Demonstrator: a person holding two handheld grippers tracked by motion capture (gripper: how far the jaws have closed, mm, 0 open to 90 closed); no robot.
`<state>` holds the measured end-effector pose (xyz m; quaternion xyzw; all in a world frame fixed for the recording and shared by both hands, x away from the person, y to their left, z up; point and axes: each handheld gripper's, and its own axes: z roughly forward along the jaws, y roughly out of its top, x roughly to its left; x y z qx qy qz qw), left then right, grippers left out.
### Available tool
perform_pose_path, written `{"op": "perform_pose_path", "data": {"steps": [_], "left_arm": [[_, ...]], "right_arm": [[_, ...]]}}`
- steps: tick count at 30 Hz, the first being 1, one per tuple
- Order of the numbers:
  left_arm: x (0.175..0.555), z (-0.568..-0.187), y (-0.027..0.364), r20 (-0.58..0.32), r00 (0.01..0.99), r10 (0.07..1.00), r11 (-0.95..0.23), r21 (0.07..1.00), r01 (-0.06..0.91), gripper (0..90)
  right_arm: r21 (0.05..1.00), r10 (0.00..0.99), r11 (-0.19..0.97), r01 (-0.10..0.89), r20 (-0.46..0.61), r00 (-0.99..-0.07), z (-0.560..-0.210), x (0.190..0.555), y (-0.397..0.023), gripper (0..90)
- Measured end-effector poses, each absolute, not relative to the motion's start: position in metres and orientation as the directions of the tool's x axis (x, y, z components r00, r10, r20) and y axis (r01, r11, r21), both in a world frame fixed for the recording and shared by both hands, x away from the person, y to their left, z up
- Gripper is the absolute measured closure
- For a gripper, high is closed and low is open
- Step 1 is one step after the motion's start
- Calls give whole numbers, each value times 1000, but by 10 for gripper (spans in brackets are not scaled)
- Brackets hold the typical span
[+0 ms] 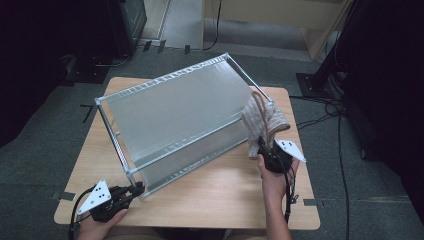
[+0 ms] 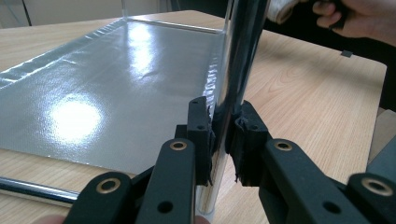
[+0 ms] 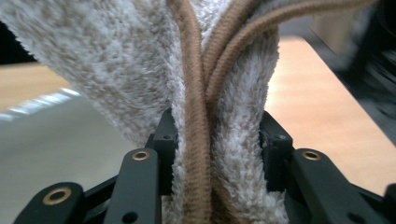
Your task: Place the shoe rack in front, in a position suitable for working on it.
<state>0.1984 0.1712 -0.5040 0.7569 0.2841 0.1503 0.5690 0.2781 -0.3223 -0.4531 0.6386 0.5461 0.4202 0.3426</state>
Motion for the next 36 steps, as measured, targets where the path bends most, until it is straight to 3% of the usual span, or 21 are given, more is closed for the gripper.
{"op": "perform_pose_path", "data": {"steps": [1, 6, 11, 16, 25, 27, 32, 36], "left_arm": [[198, -504, 171, -96, 794, 601, -192, 947, 259, 795], [198, -504, 171, -96, 794, 601, -194, 946, 261, 795], [199, -504, 171, -97, 795, 598, -194, 945, 261, 795], [199, -504, 171, -97, 795, 599, -195, 945, 262, 795], [199, -505, 171, -101, 796, 597, -194, 945, 265, 795], [199, -505, 171, -101, 796, 597, -194, 945, 265, 795], [199, -505, 171, -102, 796, 596, -194, 944, 266, 795], [199, -505, 171, -104, 796, 596, -193, 944, 268, 795]], "right_arm": [[865, 982, -186, 465, 157, 102, -463, 283, -328, 603], [803, 987, -152, 576, 90, 135, -489, 290, -337, 602], [795, 990, -134, 591, 82, 113, -495, 289, -336, 600], [832, 991, -131, 539, 103, 83, -481, 288, -332, 600], [951, 995, -101, 294, 93, 40, -421, 286, -325, 600], [952, 994, -108, 286, 100, 40, -419, 288, -326, 599], [925, 993, -116, 363, 106, 46, -432, 297, -329, 598], [870, 991, -134, 475, 114, 70, -462, 307, -331, 597]]}}
